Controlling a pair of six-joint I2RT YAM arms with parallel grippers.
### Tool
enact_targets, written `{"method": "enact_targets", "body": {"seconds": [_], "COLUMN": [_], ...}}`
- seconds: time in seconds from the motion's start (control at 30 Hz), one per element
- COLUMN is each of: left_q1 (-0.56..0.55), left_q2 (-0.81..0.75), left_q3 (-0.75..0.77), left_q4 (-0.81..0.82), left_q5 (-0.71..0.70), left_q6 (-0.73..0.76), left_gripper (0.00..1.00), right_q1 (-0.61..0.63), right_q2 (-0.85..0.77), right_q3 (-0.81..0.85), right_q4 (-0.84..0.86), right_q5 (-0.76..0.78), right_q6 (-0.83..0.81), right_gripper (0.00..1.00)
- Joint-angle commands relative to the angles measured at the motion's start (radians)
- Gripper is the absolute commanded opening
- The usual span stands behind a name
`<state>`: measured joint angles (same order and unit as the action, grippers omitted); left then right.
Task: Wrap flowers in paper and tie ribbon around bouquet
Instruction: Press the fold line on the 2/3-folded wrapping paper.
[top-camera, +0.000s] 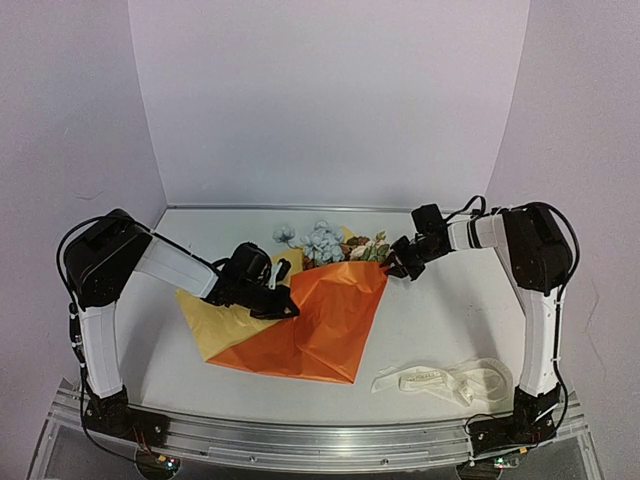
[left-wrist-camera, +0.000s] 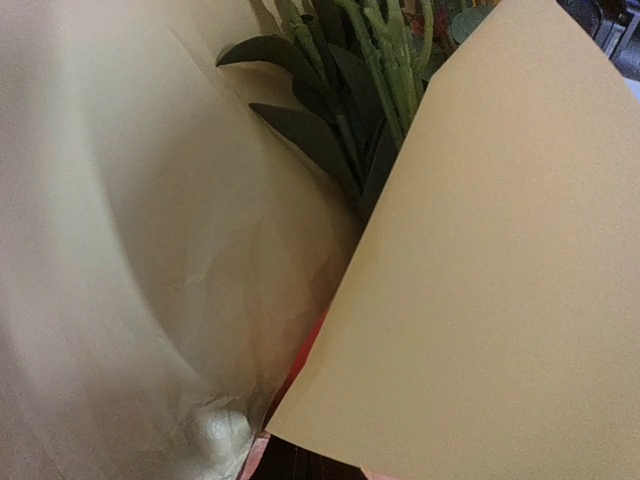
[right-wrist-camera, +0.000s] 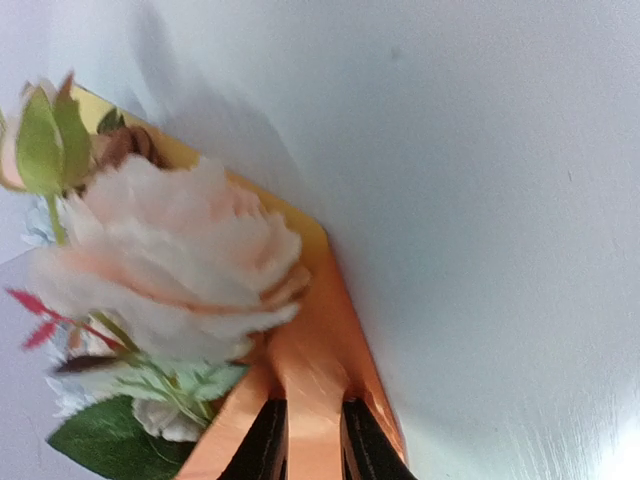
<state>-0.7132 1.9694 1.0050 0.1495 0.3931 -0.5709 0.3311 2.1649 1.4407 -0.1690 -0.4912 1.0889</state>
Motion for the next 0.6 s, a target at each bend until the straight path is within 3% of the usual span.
{"method": "enact_targets", "body": {"seconds": [0.0, 0.23, 0.57], "left_q1": [0.005, 0.004, 0.003], "left_q2": [0.012, -0.003, -0.074], "left_q3": [0.061, 0.094, 0.044], "left_q4": [-0.037, -0.048, -0.055], "left_q5": [0.012, -0.003, -0.034], "left_q6": [0.029, 0.002, -0.049], "left_gripper": [0.0, 0.0, 0.0], "right_q1": [-0.021, -0.021, 0.137], "right_q2": [0.036, -0.07, -0.339], "right_q3": [0.089, 0.1, -0.13], "right_q4": [-0.014, -0.133, -0.181], "right_q5": [-0.017, -0.066, -0.176], "right_q6": [0.032, -0.04, -0.118], "right_gripper": [0.19, 0.2, 0.22]}}
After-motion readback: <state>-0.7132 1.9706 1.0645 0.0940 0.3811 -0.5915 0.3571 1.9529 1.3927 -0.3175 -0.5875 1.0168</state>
